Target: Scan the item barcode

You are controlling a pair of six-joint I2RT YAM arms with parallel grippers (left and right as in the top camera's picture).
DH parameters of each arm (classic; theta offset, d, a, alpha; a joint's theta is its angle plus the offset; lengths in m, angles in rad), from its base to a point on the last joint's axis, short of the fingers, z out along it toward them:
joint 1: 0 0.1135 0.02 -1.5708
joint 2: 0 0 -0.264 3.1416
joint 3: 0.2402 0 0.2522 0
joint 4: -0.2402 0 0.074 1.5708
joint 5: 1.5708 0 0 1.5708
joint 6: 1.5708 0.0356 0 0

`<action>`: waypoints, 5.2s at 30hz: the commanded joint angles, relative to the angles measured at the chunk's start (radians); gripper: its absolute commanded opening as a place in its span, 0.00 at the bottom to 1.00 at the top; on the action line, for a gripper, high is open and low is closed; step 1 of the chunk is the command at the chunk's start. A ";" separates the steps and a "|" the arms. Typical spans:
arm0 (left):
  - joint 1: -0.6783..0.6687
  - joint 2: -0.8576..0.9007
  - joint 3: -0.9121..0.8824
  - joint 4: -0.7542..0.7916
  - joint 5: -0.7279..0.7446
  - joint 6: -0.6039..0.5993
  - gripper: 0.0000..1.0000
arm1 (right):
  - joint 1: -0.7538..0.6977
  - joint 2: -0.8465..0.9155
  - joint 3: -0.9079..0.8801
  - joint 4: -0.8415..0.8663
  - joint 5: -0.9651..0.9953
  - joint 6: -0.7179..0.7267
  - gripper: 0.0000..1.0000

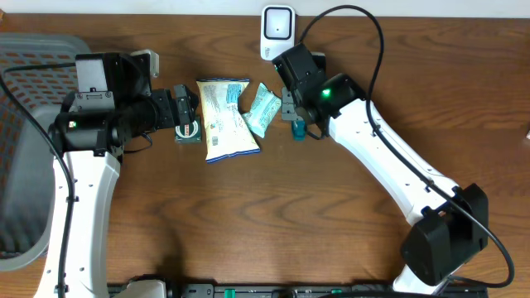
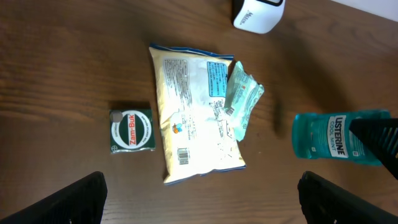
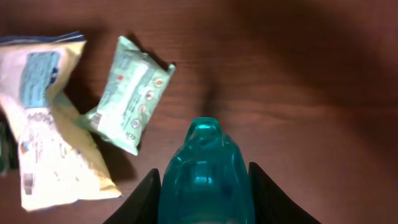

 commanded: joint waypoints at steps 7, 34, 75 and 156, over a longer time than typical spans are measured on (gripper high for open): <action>-0.001 0.003 0.002 0.001 -0.007 0.016 0.98 | -0.016 0.015 -0.041 -0.007 0.142 0.373 0.23; -0.001 0.003 0.002 0.001 -0.007 0.016 0.98 | -0.094 0.018 -0.169 0.058 0.145 0.553 0.86; -0.001 0.003 0.002 0.001 -0.007 0.016 0.98 | -0.216 0.018 0.143 -0.146 -0.267 -1.007 0.97; -0.001 0.003 0.002 0.001 -0.007 0.016 0.98 | -0.226 0.018 -0.010 0.001 -0.330 -0.147 0.21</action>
